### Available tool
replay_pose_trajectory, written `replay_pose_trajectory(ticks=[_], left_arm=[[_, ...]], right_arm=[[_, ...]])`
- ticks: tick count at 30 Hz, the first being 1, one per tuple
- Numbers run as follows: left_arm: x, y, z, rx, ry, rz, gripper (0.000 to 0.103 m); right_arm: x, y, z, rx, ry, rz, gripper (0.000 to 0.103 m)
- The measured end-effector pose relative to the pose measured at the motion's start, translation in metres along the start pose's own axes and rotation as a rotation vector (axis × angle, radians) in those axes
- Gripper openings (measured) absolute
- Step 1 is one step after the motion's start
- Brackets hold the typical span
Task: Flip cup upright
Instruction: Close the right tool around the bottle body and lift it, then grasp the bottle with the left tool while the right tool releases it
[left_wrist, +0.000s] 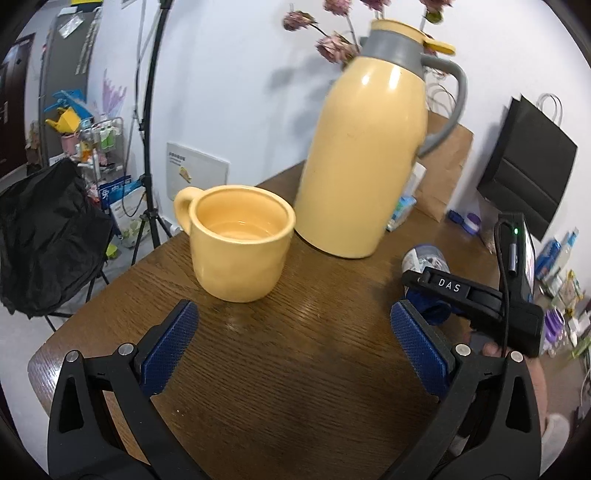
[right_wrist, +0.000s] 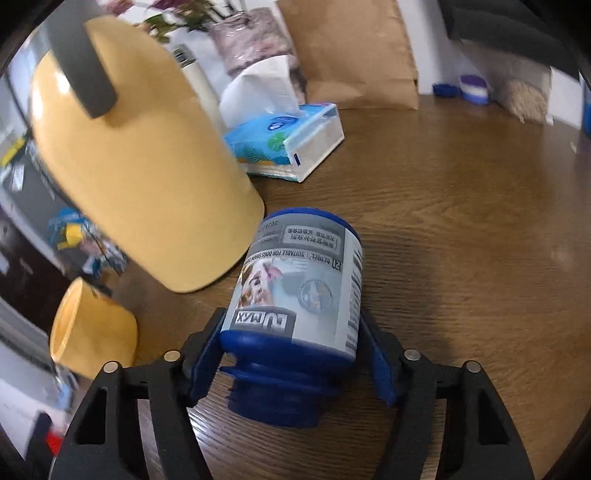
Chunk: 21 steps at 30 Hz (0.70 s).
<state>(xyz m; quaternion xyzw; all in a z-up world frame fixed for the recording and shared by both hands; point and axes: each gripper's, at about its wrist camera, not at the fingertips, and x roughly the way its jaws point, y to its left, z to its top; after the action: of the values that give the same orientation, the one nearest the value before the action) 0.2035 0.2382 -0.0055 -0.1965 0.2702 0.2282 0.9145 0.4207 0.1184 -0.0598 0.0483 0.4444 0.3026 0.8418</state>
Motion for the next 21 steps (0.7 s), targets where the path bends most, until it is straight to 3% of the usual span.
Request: replay_pose_trajectory(ticks=[4, 7, 9, 13, 15, 18, 20, 21], left_arm=[[-0.002, -0.019, -0.005, 0.071, 0.017, -0.047, 0.103], [-0.007, -0.04, -0.01, 0.128, 0.022, -0.115, 0.103], [-0.006, -0.058, -0.015, 0.16, 0.033, -0.166, 0.103], [0.007, -0.105, -0.023, 0.192, 0.099, -0.303, 0.103], [0.017, -0.132, -0.03, 0.205, 0.168, -0.419, 0.103], [0.032, -0.162, -0.039, 0.202, 0.263, -0.511, 0.094], [0.034, -0.177, -0.044, 0.23, 0.276, -0.529, 0.088], [0.035, -0.183, -0.047, 0.245, 0.283, -0.526, 0.077]], right_arm=[[-0.027, -0.01, -0.015, -0.117, 0.022, 0.074, 0.071], [-0.065, -0.015, -0.048, -0.3, 0.038, 0.084, 0.071], [-0.083, -0.023, -0.068, -0.354, 0.054, 0.083, 0.071], [-0.121, -0.051, -0.094, -0.378, 0.074, 0.095, 0.072], [-0.133, -0.059, -0.105, -0.41, 0.086, 0.085, 0.072], [-0.143, -0.066, -0.119, -0.447, 0.1, 0.085, 0.072], [-0.145, -0.068, -0.125, -0.461, 0.1, 0.093, 0.072], [-0.146, -0.068, -0.126, -0.466, 0.097, 0.095, 0.072]])
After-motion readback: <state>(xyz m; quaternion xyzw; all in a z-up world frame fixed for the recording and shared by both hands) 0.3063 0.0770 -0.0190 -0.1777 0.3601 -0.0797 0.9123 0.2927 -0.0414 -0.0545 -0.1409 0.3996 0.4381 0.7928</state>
